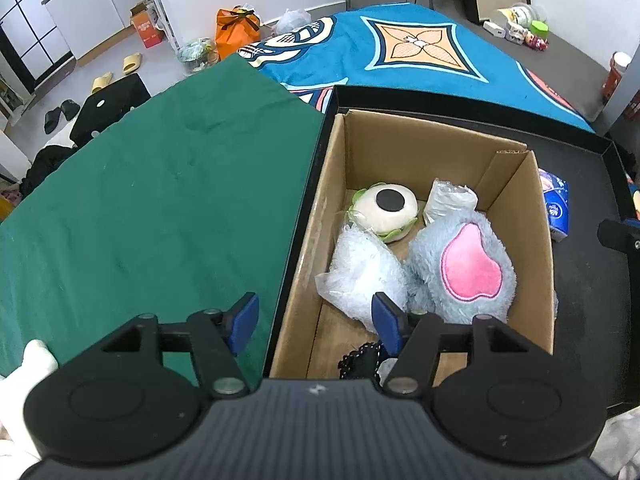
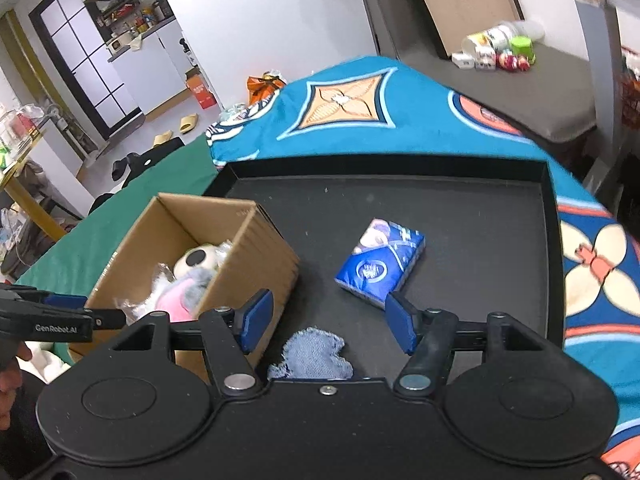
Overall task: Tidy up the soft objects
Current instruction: 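Lower the right tool onto the blue denim cloth and grasp it, then carry the denim cloth into the box with the right tool and open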
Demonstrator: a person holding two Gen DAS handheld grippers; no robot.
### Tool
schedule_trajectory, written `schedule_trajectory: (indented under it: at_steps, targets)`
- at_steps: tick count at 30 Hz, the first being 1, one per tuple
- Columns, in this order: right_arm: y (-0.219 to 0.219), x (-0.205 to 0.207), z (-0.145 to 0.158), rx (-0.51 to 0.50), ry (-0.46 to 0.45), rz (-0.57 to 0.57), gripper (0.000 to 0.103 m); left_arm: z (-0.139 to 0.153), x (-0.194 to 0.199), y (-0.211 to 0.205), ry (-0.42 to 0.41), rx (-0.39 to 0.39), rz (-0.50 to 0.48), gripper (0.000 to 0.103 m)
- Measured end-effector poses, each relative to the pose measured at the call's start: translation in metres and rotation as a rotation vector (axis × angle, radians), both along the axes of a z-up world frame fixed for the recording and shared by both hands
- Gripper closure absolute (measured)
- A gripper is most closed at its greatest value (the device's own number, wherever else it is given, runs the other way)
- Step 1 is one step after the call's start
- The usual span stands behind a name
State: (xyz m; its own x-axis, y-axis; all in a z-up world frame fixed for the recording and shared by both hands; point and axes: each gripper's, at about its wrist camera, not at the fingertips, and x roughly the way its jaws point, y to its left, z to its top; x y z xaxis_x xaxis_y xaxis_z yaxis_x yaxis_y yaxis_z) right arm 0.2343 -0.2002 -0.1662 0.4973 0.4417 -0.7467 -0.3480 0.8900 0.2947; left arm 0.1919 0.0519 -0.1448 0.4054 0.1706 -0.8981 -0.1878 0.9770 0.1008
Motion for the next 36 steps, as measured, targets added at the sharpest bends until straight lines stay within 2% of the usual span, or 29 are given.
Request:
schedule_trajectory:
  at_steps: [15, 22, 25, 28, 32, 36]
  targets:
    - [0.009, -0.008, -0.047, 0.010, 0.074, 0.045, 0.041, -0.008, 0.011, -0.017, 0.052, 0.090, -0.037, 0.041]
    - [0.016, -0.012, -0.054, -0.032, 0.052, 0.062, 0.043, -0.009, 0.014, -0.022, 0.068, 0.110, -0.047, 0.041]
    - [0.021, -0.015, -0.058, -0.052, 0.052, 0.079, 0.048, -0.008, 0.013, -0.024, 0.068, 0.116, -0.053, 0.041]
    - [0.029, -0.020, -0.060, -0.111, 0.050, 0.105, 0.065, -0.011, 0.014, -0.025, 0.076, 0.116, -0.051, 0.041]
    - [0.027, -0.028, -0.056, -0.120, 0.060, 0.117, 0.070, -0.012, 0.011, -0.027, 0.076, 0.109, -0.052, 0.041]
    - [0.018, -0.030, -0.046, -0.098, 0.046, 0.106, 0.071, -0.012, 0.007, -0.028, 0.081, 0.108, -0.049, 0.041]
